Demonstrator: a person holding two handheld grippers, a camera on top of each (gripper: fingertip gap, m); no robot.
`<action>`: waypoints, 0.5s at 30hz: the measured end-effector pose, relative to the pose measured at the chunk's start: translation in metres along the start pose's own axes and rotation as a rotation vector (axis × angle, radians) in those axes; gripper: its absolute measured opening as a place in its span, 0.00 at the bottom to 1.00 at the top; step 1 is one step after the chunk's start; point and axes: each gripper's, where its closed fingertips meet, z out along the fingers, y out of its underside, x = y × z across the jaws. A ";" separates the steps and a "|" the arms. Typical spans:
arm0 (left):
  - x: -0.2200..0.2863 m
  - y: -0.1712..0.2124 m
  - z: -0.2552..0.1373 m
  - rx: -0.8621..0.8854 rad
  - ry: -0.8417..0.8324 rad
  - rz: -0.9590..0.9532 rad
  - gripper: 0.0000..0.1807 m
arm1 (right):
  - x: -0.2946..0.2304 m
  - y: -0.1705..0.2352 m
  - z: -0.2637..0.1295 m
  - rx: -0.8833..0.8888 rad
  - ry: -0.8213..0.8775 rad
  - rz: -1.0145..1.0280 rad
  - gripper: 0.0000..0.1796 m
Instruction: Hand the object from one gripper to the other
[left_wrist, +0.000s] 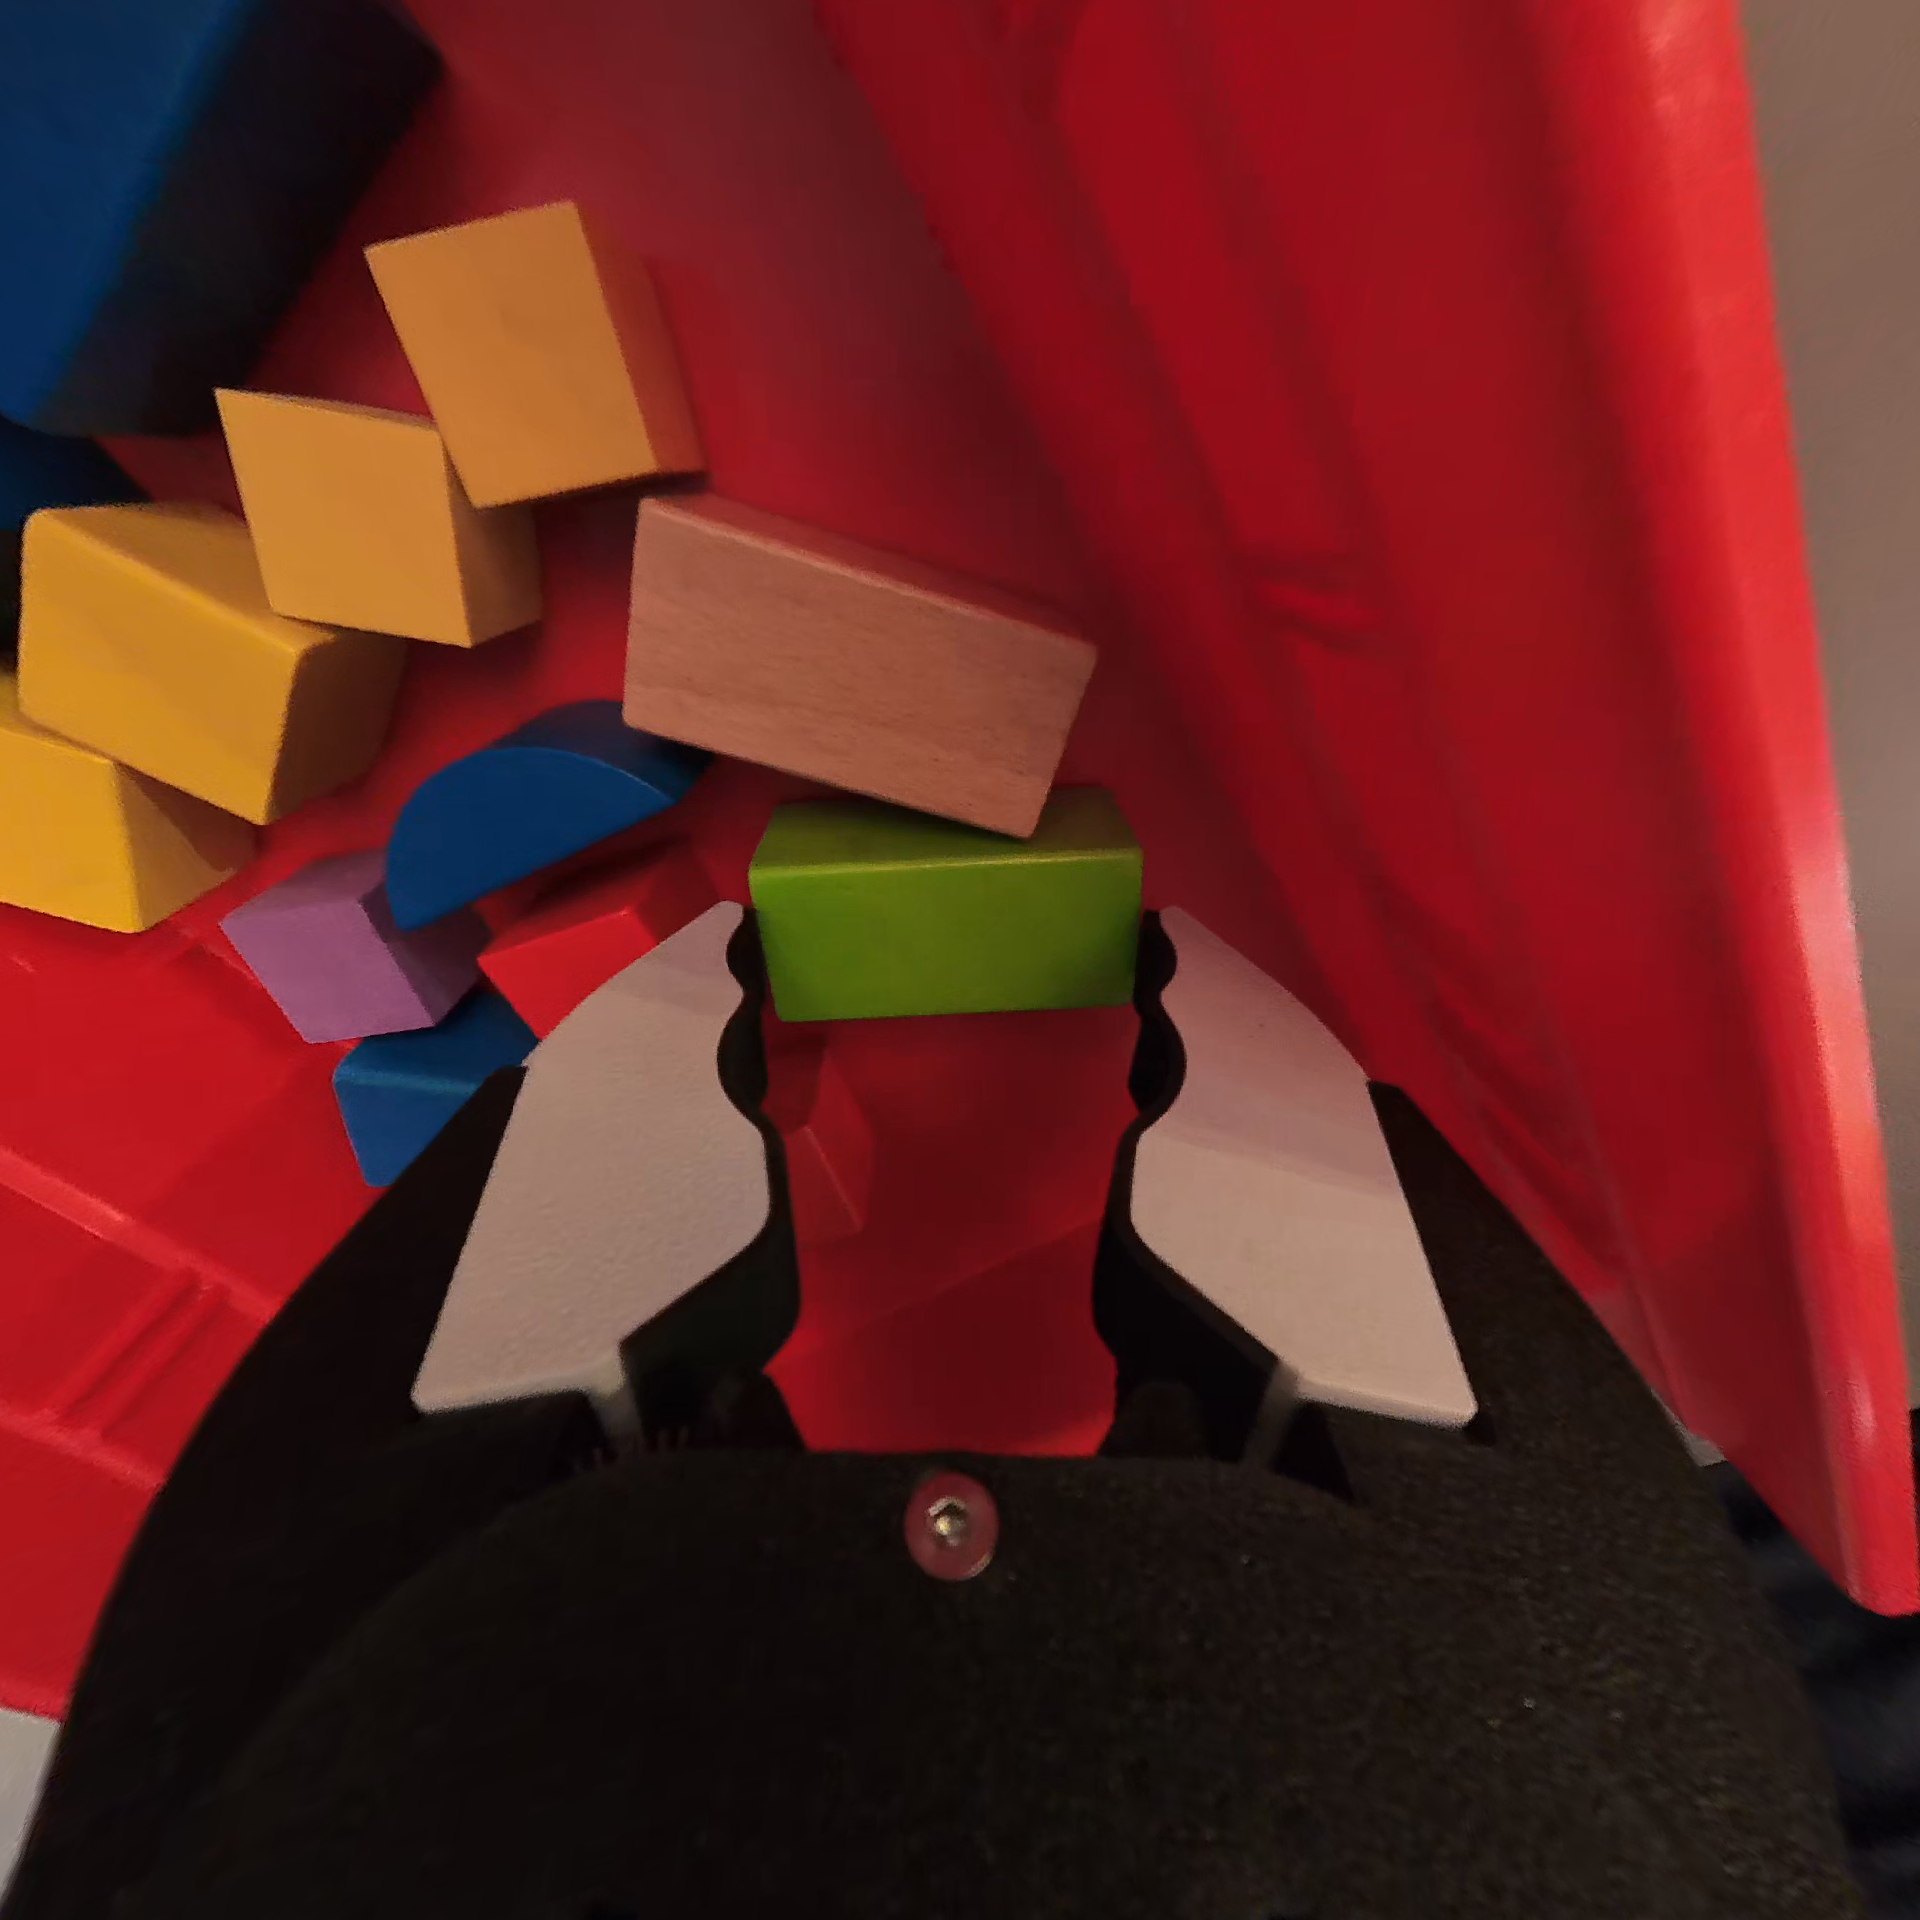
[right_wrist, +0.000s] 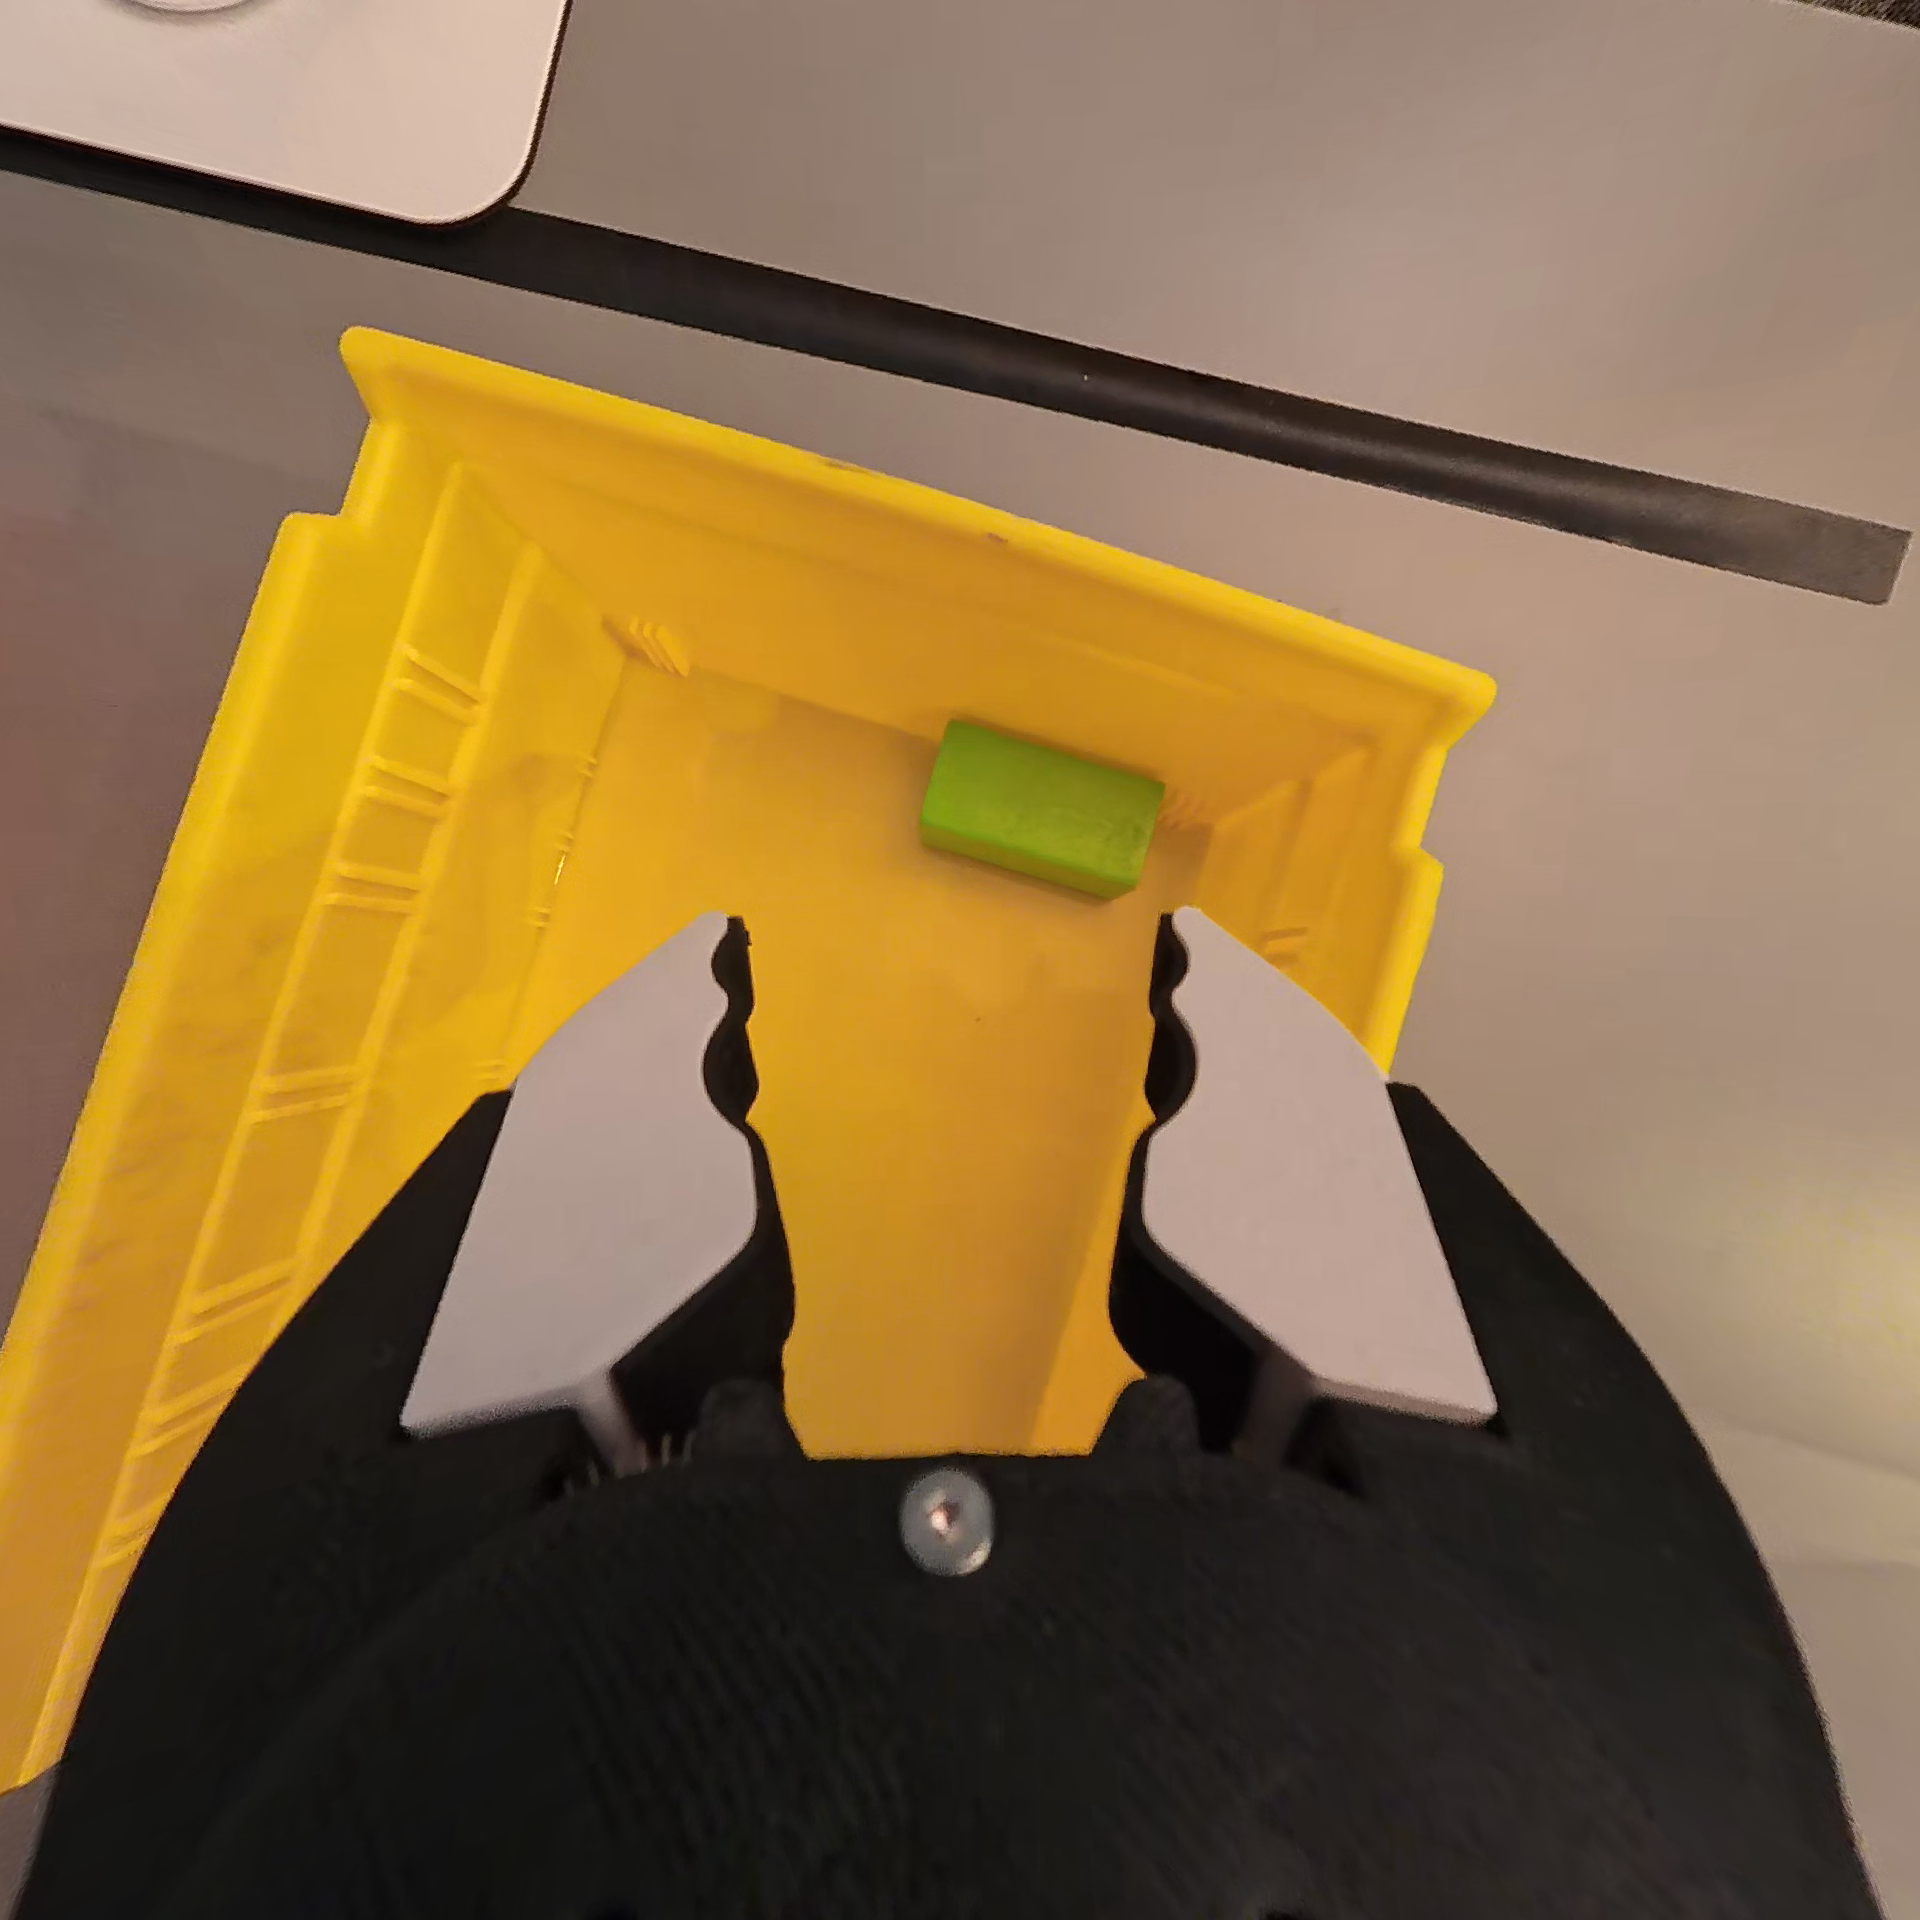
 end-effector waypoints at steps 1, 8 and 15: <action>0.000 0.000 0.000 -0.004 -0.005 0.004 0.38 | 0.000 0.000 0.000 -0.002 0.001 -0.001 0.42; 0.000 0.001 -0.008 0.014 0.053 -0.028 0.38 | -0.002 -0.001 -0.002 0.001 0.006 -0.020 0.41; 0.018 -0.003 -0.080 0.328 0.316 0.037 0.38 | -0.031 -0.036 -0.039 0.191 0.040 -0.178 0.38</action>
